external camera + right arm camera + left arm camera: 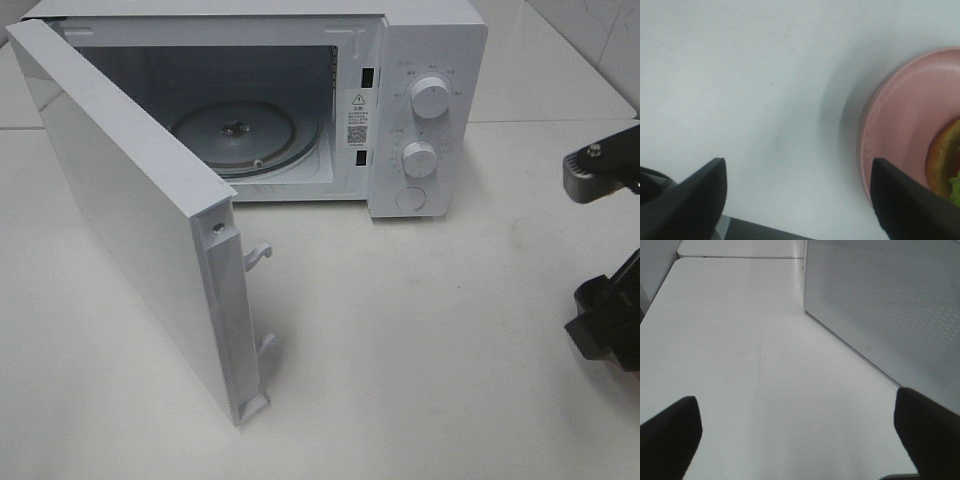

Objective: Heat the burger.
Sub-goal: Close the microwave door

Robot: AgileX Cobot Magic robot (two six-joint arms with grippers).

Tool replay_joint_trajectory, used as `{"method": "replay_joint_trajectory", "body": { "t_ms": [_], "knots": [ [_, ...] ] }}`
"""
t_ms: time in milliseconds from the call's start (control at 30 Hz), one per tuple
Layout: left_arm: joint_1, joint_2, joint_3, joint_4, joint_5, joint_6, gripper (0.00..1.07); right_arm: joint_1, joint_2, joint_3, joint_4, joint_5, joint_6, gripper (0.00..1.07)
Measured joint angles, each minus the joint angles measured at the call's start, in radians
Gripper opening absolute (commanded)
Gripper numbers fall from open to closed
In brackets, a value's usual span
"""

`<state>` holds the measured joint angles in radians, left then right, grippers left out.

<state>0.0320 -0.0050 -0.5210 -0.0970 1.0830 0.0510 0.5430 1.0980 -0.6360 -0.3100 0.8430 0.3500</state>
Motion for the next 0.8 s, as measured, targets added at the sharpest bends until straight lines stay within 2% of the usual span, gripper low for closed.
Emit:
{"method": "replay_joint_trajectory", "body": {
  "t_ms": [133, 300, 800],
  "knots": [
    [0.0, 0.0, 0.0, 0.0, 0.0, 0.0, 0.99, 0.0, -0.11, -0.041, 0.145, 0.032, -0.124, 0.76],
    [0.0, 0.0, 0.0, 0.0, 0.0, 0.0, 0.99, 0.0, -0.225, -0.049, 0.234, 0.072, -0.198, 0.76],
    [0.0, 0.0, 0.0, 0.0, 0.0, 0.0, 0.99, 0.0, -0.521, -0.049, 0.239, 0.191, -0.233, 0.76]
  ]
}}
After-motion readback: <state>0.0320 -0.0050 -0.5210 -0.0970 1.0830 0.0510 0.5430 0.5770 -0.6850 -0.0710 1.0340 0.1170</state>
